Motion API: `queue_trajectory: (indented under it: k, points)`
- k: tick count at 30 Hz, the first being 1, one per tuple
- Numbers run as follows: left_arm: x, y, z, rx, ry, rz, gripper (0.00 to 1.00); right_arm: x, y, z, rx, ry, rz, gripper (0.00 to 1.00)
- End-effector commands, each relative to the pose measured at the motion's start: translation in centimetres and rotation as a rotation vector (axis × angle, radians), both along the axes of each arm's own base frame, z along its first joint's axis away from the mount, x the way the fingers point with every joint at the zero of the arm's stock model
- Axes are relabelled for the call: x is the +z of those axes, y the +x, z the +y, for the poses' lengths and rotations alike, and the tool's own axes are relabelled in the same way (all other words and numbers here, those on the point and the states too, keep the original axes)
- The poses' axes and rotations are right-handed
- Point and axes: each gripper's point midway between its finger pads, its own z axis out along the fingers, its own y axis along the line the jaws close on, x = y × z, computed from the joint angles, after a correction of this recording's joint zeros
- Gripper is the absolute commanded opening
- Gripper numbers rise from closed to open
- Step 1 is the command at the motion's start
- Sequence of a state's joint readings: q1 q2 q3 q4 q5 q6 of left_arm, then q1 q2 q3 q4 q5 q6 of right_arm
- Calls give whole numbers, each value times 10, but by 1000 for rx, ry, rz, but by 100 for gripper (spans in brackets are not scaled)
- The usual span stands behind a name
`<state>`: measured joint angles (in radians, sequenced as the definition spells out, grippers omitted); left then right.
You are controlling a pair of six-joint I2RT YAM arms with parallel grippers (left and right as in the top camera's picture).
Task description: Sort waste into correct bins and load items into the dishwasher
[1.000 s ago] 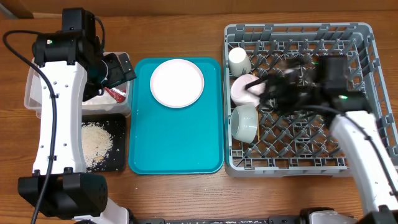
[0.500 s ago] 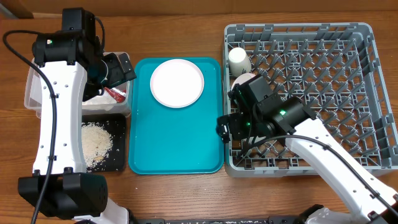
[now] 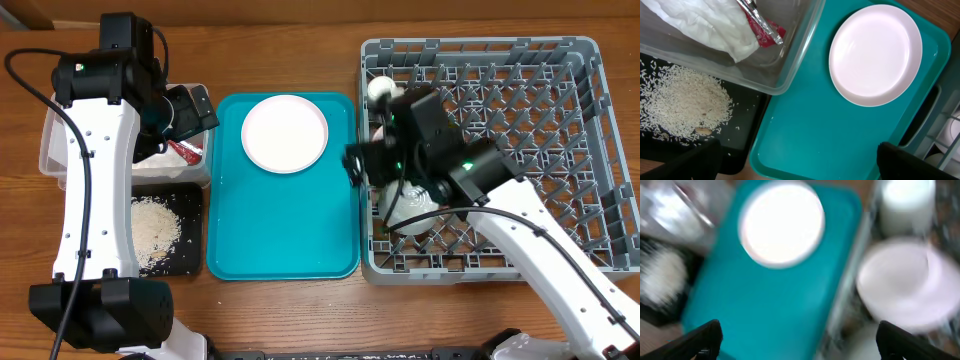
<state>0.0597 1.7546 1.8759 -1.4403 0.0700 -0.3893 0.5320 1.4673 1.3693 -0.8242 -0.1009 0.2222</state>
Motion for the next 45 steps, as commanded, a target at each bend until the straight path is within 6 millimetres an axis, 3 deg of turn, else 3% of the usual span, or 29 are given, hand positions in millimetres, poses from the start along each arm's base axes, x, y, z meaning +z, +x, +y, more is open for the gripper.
queue_trajectory:
  k: [1, 5, 8, 16, 22, 25, 30, 37, 45]
  points:
    - [2, -1, 0, -8, 5, -6, 100, 25, 13, 16, 34, 74, -87, 100]
    - [2, -1, 0, -8, 5, -6, 100, 23, 30, 28, 38, 98, -127, 100]
    - [2, -1, 0, -8, 5, -6, 100, 6, 43, 43, 47, 91, -131, 100]
    - [2, -1, 0, -8, 5, -6, 100, -71, 90, 73, 54, 17, -148, 100]
    - [2, -1, 0, -8, 5, -6, 100, -119, 109, 98, 125, -14, -191, 100]
    - [2, -1, 0, -8, 5, -6, 100, -141, 101, 114, 180, 5, -157, 100]
    - [2, -1, 0, -8, 5, -6, 100, -173, 79, 137, 245, -12, -100, 80]
    - [2, -1, 0, -8, 5, -6, 100, -185, 58, 150, 291, -32, -57, 68]
    - [2, -1, 0, -8, 5, -6, 100, -201, 4, 166, 421, -15, 108, 68]
